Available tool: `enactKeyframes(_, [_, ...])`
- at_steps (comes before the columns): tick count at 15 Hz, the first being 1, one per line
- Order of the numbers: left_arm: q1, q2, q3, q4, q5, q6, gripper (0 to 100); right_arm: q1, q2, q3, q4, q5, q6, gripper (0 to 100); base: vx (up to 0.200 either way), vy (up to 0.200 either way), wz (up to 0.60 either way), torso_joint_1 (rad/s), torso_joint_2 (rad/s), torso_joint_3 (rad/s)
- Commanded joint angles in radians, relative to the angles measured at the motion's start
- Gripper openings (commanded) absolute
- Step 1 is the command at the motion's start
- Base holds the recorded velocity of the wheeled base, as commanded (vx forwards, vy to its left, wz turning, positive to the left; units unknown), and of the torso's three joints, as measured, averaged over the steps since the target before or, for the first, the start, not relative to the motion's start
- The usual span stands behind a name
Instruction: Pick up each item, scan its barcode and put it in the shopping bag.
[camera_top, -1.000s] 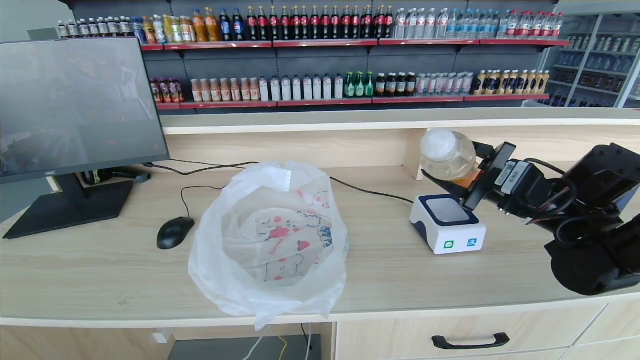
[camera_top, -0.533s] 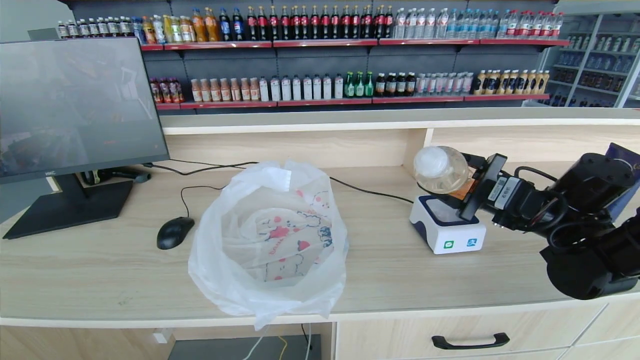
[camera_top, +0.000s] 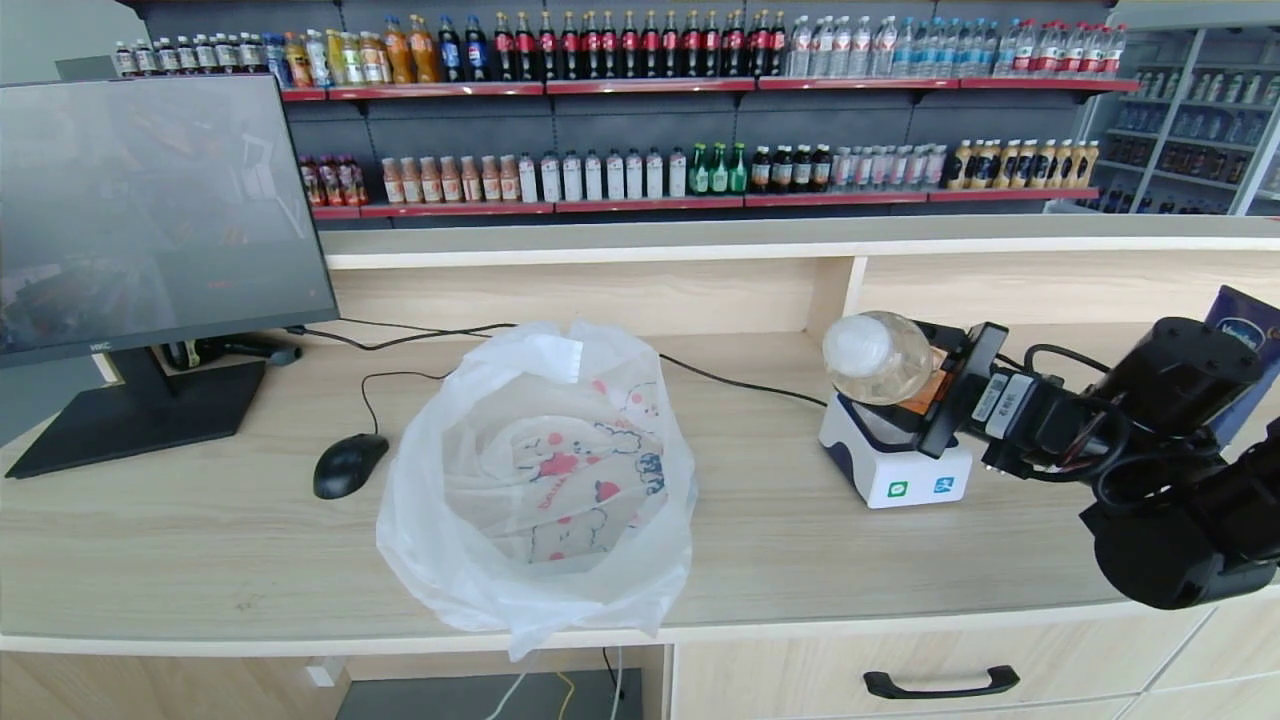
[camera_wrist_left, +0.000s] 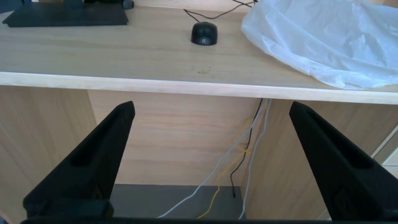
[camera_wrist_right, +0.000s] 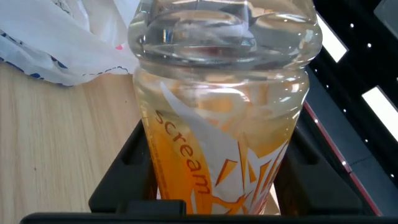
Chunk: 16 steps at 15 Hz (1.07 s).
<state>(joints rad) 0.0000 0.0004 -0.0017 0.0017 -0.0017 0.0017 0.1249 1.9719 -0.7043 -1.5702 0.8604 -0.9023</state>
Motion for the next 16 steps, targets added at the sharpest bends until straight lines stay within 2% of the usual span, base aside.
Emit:
enactKeyframes(1, [0.0,0.0,0.0,0.0,0.0,0.0,100,0.001,-0.007,0.003,-0.001,0.0,-0.001,0,0.0,0.0,0.0,0.0,0.0,0.0])
enactKeyframes(16, [0.0,0.0,0.0,0.0,0.0,0.0,100,0.029,-0.058,0.042,-0.001,-0.003,-0.004,0,0.0,0.0,0.0,0.0,0.0,0.0])
